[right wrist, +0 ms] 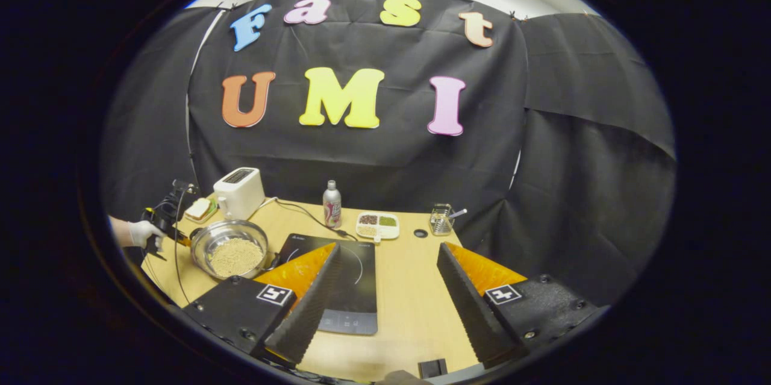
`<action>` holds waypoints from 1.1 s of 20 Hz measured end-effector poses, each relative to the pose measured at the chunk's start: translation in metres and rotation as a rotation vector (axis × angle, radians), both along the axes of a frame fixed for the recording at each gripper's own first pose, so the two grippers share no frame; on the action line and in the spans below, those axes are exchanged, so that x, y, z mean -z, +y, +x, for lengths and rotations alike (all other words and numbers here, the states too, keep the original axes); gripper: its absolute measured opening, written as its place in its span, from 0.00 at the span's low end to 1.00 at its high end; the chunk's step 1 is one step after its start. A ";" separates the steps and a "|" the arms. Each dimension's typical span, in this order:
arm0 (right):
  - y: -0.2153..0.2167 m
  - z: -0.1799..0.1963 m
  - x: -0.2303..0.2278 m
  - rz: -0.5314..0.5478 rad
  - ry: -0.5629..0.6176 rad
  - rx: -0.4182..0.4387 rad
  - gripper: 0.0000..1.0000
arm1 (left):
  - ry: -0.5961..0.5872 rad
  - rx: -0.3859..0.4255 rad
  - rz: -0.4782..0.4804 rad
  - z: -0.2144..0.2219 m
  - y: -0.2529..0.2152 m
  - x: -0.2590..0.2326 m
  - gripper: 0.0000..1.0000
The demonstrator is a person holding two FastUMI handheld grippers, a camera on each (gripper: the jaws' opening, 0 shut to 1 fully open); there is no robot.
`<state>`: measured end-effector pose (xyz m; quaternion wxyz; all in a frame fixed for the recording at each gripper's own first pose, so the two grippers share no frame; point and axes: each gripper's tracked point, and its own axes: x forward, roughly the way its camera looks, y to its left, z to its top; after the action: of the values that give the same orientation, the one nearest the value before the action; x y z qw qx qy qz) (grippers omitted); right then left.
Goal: First push the handle of the pot to place it horizontally, then grasp the pot with both hands and set it on the induction cooktop.
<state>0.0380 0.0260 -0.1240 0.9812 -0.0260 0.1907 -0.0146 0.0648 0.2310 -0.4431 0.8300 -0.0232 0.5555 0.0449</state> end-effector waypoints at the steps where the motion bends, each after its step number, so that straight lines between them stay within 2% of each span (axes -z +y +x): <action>1: 0.000 0.000 -0.001 0.000 -0.003 -0.001 0.98 | 0.002 -0.002 0.006 -0.002 0.002 -0.001 0.00; 5: 0.005 0.000 0.008 -0.011 0.014 -0.036 0.97 | -0.063 0.005 0.045 -0.008 0.012 -0.014 0.00; 7: 0.011 0.000 0.012 0.009 0.018 -0.070 0.98 | -0.086 -0.017 -0.060 -0.018 -0.002 -0.023 0.00; 8: 0.014 0.002 0.014 0.022 0.018 -0.093 0.98 | -0.098 -0.039 -0.098 -0.025 -0.004 -0.028 0.12; 9: 0.019 0.003 0.018 0.033 0.022 -0.116 0.98 | -0.108 -0.061 -0.104 -0.034 0.001 -0.037 0.31; 11: 0.029 0.008 0.028 0.056 0.036 -0.174 0.99 | -0.150 -0.090 -0.043 -0.048 0.020 -0.053 0.71; 12: 0.038 0.011 0.037 0.066 0.065 -0.209 0.99 | -0.170 -0.105 -0.013 -0.052 0.028 -0.064 0.61; 14: 0.062 0.016 0.055 0.106 0.111 -0.282 0.97 | -0.216 -0.092 0.024 -0.056 0.032 -0.077 0.85; 15: 0.077 0.022 0.063 0.128 0.134 -0.309 1.00 | -0.225 -0.077 0.043 -0.056 0.036 -0.081 0.97; 16: 0.092 0.028 0.072 0.147 0.154 -0.329 0.97 | -0.247 -0.058 0.065 -0.051 0.038 -0.086 0.87; 17: 0.109 0.034 0.083 0.161 0.177 -0.341 1.00 | -0.260 -0.032 0.082 -0.046 0.039 -0.088 0.96; 20: 0.165 0.053 0.118 0.203 0.273 -0.377 0.97 | -0.282 0.035 0.068 -0.021 0.031 -0.081 0.98; 22: 0.195 0.070 0.141 0.218 0.343 -0.359 0.97 | -0.296 0.063 0.048 -0.003 0.030 -0.073 0.98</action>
<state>0.1080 0.2205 -0.2652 0.9184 0.0440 0.3471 0.1850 0.0623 0.2608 -0.3702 0.9041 0.0080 0.4264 0.0282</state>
